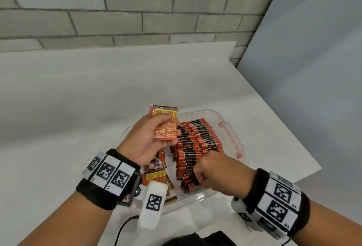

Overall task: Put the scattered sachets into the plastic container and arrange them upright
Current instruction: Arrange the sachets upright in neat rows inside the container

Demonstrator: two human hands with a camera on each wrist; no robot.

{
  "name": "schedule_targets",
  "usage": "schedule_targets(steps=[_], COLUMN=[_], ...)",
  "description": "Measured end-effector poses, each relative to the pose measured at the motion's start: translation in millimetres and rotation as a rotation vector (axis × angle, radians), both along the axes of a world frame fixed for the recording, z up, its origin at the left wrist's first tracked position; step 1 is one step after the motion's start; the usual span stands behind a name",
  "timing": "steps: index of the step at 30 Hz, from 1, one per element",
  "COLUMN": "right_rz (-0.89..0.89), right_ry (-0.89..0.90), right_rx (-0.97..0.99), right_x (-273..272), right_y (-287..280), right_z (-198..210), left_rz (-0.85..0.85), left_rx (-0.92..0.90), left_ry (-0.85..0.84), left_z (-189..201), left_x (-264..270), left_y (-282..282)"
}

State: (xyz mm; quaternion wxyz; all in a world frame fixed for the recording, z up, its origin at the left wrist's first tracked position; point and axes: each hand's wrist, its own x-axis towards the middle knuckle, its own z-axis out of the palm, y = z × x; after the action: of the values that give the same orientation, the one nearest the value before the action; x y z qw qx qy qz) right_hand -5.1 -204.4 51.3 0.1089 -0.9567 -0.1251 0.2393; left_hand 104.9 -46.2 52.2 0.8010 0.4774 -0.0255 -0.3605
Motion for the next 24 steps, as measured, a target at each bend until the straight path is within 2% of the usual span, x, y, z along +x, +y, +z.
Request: schedule_targets(steps=[9, 18, 20, 22, 24], right_rz=[-0.015, -0.121, -0.229, -0.450, -0.612], right_ry=[-0.017, 0.150, 0.035, -0.192, -0.315], right_rx=[0.010, 0.190, 0.303, 0.446, 0.590], right_x=[2, 4, 7, 12, 21], right_y=[-1, -16, -21, -24, -23], right_z=[-2, 7, 16, 27, 37], left_rz=[0.006, -0.065, -0.103, -0.136, -0.166], left_rx=[0.018, 0.051, 0.062, 0.077, 0.104], left_ry=[0.029, 0.018, -0.013, -0.043, -0.086], left_z=[0, 0, 2, 3, 5], left_x=[-2, -4, -6, -8, -11], left_y=[-1, -1, -1, -2, -5])
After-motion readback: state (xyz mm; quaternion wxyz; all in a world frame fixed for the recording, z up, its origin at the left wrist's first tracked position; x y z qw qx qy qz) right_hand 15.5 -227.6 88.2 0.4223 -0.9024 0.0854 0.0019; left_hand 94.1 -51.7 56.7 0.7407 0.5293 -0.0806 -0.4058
